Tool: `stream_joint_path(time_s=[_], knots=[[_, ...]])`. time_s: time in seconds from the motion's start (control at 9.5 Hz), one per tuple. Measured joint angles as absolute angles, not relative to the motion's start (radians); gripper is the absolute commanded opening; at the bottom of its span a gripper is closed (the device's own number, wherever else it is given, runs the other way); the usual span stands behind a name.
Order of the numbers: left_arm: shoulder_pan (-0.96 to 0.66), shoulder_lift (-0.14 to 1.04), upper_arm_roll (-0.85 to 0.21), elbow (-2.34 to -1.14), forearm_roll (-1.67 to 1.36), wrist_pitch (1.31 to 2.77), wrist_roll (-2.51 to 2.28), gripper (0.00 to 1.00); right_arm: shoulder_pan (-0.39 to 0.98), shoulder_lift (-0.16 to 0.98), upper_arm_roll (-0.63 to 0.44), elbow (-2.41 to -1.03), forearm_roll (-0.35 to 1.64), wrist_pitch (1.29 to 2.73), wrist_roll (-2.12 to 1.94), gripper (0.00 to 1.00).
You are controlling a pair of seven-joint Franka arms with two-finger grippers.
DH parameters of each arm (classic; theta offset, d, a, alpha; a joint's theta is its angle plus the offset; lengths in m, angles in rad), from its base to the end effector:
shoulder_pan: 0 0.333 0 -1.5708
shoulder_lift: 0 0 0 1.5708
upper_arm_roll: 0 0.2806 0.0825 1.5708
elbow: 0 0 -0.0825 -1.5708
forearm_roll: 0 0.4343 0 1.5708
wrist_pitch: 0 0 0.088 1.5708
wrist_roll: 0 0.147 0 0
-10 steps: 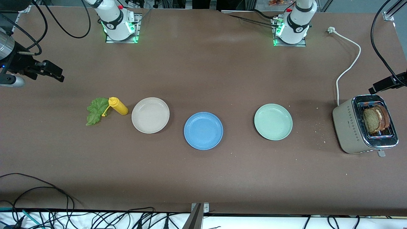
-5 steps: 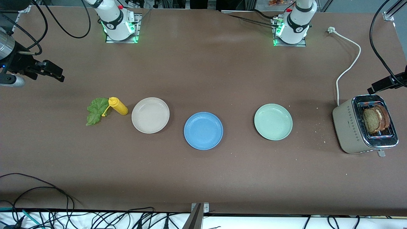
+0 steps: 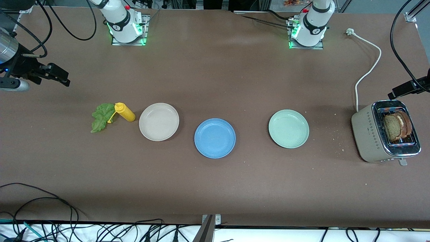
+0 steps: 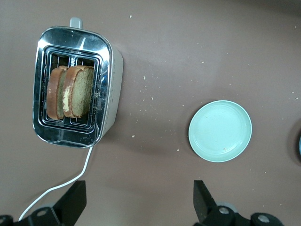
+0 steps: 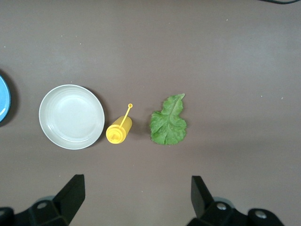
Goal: Make sandwich in blue plate with both arms
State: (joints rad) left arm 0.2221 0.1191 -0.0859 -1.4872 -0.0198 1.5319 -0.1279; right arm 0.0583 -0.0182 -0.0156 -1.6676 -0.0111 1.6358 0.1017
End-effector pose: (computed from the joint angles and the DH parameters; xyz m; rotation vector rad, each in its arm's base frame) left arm 0.6232 0.0847 0.5160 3.0821 0.4097 -0.1148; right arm 0.6023 0.0241 0.5150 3.1285 -0.0911 -0.0200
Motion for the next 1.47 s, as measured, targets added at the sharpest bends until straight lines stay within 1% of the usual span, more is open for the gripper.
stream_joint_path(time_s=[0.74, 0.95, 1.26, 1.47], knots=[[0.227, 0.119, -0.08, -1.488, -0.02, 1.528, -0.122, 1.0, 0.061, -0.018, -0.015, -1.667, -0.011, 1.636, 0.102, 1.0], [0.27, 0.124, -0.075, -1.488, -0.011, 1.529, -0.074, 0.99, 0.061, -0.018, -0.015, -1.667, -0.011, 1.636, 0.102, 1.0], [0.298, 0.168, -0.073, -1.491, 0.053, 1.561, -0.02, 0.99, 0.062, -0.018, -0.015, -1.667, -0.011, 1.636, 0.102, 1.0], [0.314, 0.219, -0.073, -1.494, 0.074, 1.606, 0.016, 0.99, 0.063, -0.018, -0.015, -1.667, -0.011, 1.636, 0.102, 1.0]])
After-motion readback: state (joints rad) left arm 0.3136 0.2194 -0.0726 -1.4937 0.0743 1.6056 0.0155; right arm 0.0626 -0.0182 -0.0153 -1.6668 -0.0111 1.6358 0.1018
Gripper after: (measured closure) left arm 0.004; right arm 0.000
